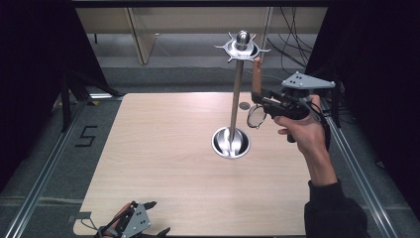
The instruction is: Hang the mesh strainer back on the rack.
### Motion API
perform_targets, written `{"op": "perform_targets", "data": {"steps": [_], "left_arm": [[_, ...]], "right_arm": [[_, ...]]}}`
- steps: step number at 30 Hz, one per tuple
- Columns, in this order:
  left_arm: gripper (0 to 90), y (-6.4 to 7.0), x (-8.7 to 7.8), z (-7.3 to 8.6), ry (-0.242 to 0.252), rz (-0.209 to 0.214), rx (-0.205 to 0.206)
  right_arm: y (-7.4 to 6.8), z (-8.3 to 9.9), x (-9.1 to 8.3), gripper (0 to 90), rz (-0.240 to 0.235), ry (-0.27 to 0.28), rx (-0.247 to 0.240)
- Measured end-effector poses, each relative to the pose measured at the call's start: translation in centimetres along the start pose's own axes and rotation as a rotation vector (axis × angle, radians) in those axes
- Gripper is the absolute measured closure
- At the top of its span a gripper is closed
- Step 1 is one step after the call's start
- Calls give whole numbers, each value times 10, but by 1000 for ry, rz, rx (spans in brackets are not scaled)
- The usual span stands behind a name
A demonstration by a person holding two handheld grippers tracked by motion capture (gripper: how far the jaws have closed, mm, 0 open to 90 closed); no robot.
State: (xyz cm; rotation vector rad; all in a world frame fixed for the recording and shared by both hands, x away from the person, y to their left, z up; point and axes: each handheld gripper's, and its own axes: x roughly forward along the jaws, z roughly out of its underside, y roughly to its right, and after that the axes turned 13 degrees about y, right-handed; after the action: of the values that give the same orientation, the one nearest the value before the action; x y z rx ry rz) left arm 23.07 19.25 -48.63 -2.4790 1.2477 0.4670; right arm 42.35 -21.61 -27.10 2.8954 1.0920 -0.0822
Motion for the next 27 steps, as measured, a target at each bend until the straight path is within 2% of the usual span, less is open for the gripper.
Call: {"op": "perform_targets", "data": {"steps": [2,3,5,6,7,8,11,17,20,22,23,24,26,27], "left_arm": [[157,0,0,0,2,-2,-2],[157,0,0,0,-2,-4,3],[157,0,0,0,6,-8,0],[157,0,0,0,7,-11,5],[158,0,0,0,2,2,-1],[157,0,0,0,0,1,-2],[157,1,0,0,6,-3,-1],[157,0,0,0,-1,3,-1],[157,0,0,0,1,2,2],[157,0,1,0,-4,9,-1],[157,0,0,0,-8,2,12],[157,0,1,0,-2,9,-2],[158,0,0,0,1,4,-5],[157,0,0,0,1,4,-5]], "right_arm": [[0,1,3,690,6,-6,4],[0,0,2,690,8,-19,23],[2,0,4,690,7,-10,15],[0,0,5,690,14,-19,35],[2,0,6,690,9,-12,2],[1,0,7,690,-1,-17,20],[1,2,8,690,3,-21,0],[1,4,11,688,-11,-21,37],[3,5,11,659,0,-24,28],[3,6,11,647,6,-28,38],[2,7,11,634,16,-30,52],[4,9,11,614,8,-34,40],[1,12,6,601,11,-38,72],[3,14,4,590,9,-19,41]]}}
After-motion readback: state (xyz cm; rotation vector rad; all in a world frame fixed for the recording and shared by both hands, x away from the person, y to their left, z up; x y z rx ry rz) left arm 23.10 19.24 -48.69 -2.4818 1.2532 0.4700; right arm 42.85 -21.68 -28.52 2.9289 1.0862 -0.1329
